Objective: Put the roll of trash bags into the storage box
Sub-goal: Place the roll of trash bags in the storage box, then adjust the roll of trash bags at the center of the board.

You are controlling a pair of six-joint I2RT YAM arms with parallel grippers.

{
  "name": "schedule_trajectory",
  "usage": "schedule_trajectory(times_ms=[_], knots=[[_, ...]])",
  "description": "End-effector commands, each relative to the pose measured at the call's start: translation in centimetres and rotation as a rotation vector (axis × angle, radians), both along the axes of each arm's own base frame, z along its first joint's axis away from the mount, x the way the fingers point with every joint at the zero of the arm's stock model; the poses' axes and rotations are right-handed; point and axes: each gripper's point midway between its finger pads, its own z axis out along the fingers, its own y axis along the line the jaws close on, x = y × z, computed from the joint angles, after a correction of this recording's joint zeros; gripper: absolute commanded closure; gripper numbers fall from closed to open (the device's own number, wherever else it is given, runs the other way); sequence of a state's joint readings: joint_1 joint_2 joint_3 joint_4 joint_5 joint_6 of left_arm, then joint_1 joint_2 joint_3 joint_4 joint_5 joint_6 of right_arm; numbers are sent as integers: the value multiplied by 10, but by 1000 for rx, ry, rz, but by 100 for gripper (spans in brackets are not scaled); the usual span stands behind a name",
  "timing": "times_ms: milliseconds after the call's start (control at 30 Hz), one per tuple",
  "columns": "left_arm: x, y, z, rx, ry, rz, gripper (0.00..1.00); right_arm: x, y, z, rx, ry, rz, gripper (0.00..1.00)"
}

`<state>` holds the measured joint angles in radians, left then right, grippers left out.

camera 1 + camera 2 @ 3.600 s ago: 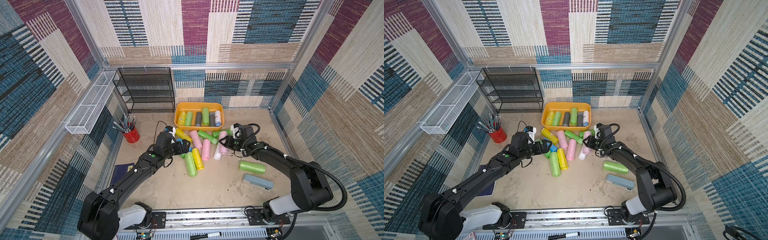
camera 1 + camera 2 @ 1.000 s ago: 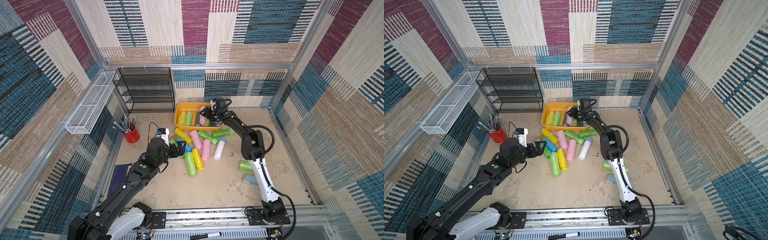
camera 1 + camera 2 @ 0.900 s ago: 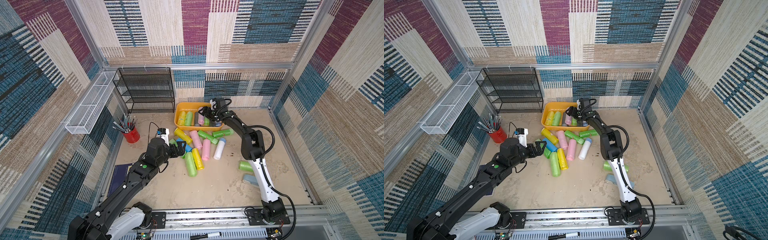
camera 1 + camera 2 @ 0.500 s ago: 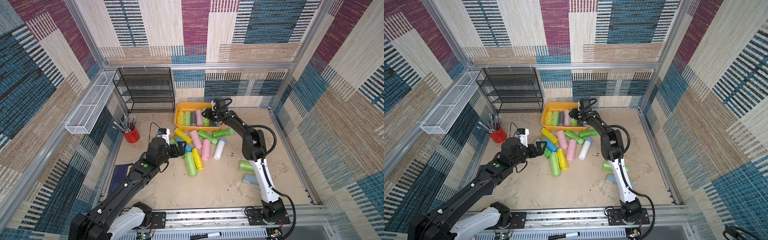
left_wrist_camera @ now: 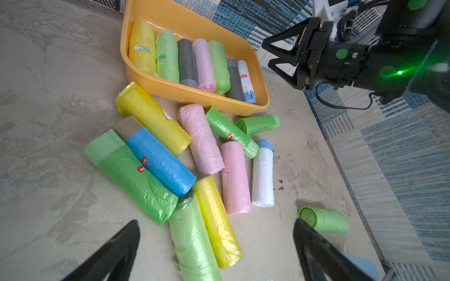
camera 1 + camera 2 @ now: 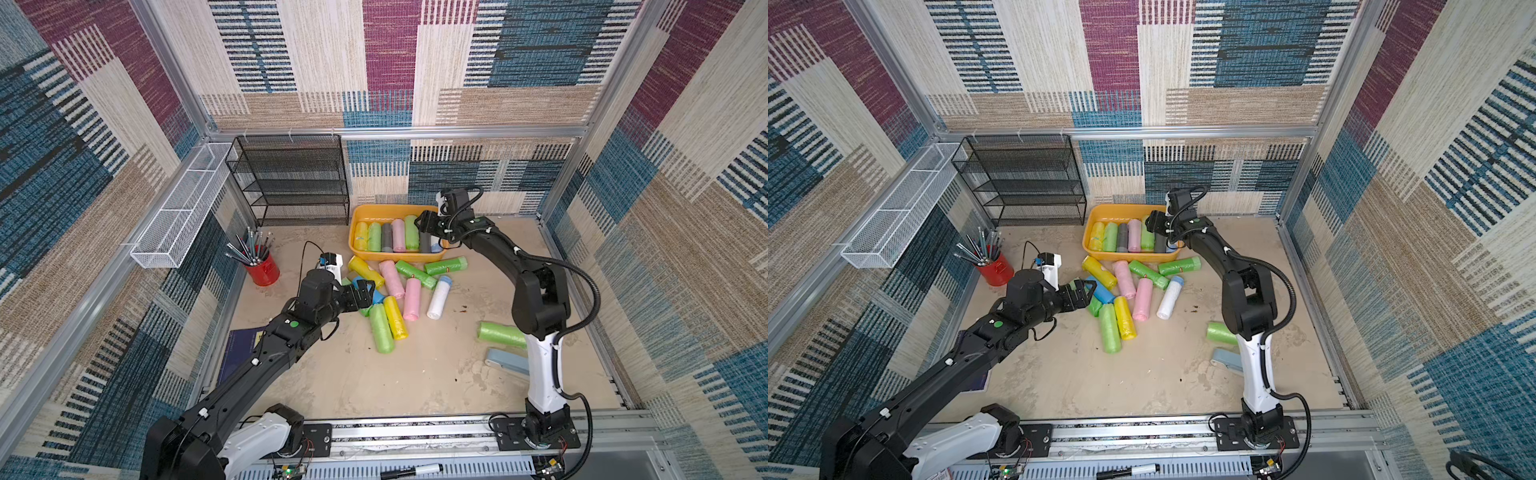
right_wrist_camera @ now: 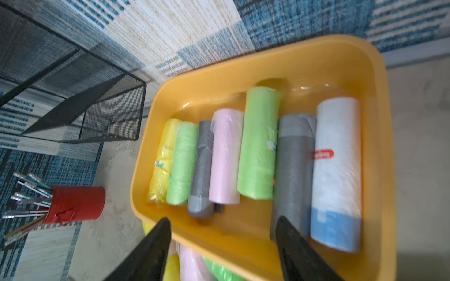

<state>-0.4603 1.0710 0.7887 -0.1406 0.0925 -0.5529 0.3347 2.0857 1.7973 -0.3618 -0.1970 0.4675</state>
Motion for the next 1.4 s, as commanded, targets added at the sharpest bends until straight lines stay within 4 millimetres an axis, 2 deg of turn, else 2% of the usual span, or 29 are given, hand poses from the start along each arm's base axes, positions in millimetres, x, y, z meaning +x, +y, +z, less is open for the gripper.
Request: schedule_trajectory(times_ms=[0, 33, 67, 233, 333, 467, 700, 833, 1033, 1200, 1267, 1367], knots=[[-5, -10, 11, -16, -35, -78, 2, -28, -28, 7, -89, -47, -52, 14], [-7, -11, 13, -22, -43, -86, 2, -45, -40, 0, -130, -27, -65, 3], [-8, -11, 14, -24, -48, -86, 1, -58, -48, -6, -160, -7, -71, 1], [-9, -11, 16, -39, -56, -85, 1, -139, -97, -33, -289, 113, -145, 1], [-9, -19, 14, -71, -45, -112, 1, -174, -116, -34, -291, 120, -192, 1], [-10, -27, 11, -89, -15, -149, 1, -203, -132, -36, -273, 148, -237, 1], [-12, -25, 17, -94, -32, -142, 1, -237, -158, -71, -362, 319, -280, 1], [-13, -20, 20, -85, -47, -125, 2, -248, -179, -86, -393, 410, -324, 1], [-12, -20, 18, -80, -46, -123, 2, -262, -203, -89, -456, 504, -373, 1], [-11, -20, 15, -79, -45, -121, 2, -281, -205, -102, -481, 604, -343, 1], [-10, -21, 14, -78, -41, -126, 2, -285, -214, -104, -519, 616, -374, 1], [-10, -21, 13, -76, -39, -125, 2, -288, -213, -106, -509, 634, -373, 1]])
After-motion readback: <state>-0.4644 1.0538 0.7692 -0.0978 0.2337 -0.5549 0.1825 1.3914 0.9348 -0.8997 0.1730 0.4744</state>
